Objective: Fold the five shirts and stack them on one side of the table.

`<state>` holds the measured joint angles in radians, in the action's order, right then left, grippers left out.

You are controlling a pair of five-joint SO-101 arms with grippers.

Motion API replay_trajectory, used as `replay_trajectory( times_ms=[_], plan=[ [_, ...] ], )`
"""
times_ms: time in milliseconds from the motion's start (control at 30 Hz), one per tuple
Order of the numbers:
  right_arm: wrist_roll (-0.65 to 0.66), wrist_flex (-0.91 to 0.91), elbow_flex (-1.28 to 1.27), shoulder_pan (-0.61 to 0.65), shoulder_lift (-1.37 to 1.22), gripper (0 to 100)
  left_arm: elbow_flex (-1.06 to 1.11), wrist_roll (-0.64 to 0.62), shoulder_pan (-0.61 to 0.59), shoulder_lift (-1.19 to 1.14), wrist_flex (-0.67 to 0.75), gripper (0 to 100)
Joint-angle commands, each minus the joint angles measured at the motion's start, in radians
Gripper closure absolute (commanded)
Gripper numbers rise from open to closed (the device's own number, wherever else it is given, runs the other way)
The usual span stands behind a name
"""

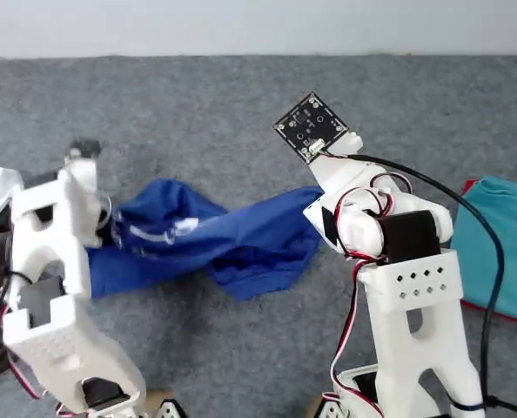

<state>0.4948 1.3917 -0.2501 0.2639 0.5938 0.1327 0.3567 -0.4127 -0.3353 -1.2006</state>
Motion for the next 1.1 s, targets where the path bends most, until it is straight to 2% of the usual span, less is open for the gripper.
replay_trajectory(
  times_ms=[0, 100, 233, 367, 467, 700, 833, 900, 1067],
  plan=[
    [0.003, -0.019, 0.051, -0.01, 0.019, 98.9, -0.208, -0.043, 0.008, -0.008, -0.038, 98],
    [0.003, -0.019, 0.051, -0.008, 0.019, 98.9, -0.303, -0.026, 0.014, -0.015, -0.173, 97],
    [0.003, -0.019, 0.046, -0.012, 0.018, 98.9, -0.321, 0.026, 0.012, -0.006, -0.301, 88],
    [0.002, -0.019, 0.046, -0.005, 0.016, 98.9, -0.329, 0.038, -0.002, -0.005, -0.353, 83],
    [0.002, -0.019, 0.044, -0.005, 0.016, 98.9, -0.329, 0.081, -0.005, 0.008, -0.382, 83],
    [0.002, -0.019, 0.044, -0.01, 0.018, 98.9, -0.328, 0.092, 0.006, 0.123, -0.45, 83],
    [0.002, -0.019, 0.044, -0.005, 0.016, 98.9, -0.283, 0.169, 0.077, 0.133, -0.545, 83],
    [0.002, -0.019, 0.044, -0.005, 0.016, 98.9, -0.223, 0.18, 0.104, 0.133, -0.529, 82],
    [0.002, -0.019, 0.044, -0.005, 0.016, 98.9, -0.061, 0.215, 0.118, 0.13, -0.368, 79]
  ],
)
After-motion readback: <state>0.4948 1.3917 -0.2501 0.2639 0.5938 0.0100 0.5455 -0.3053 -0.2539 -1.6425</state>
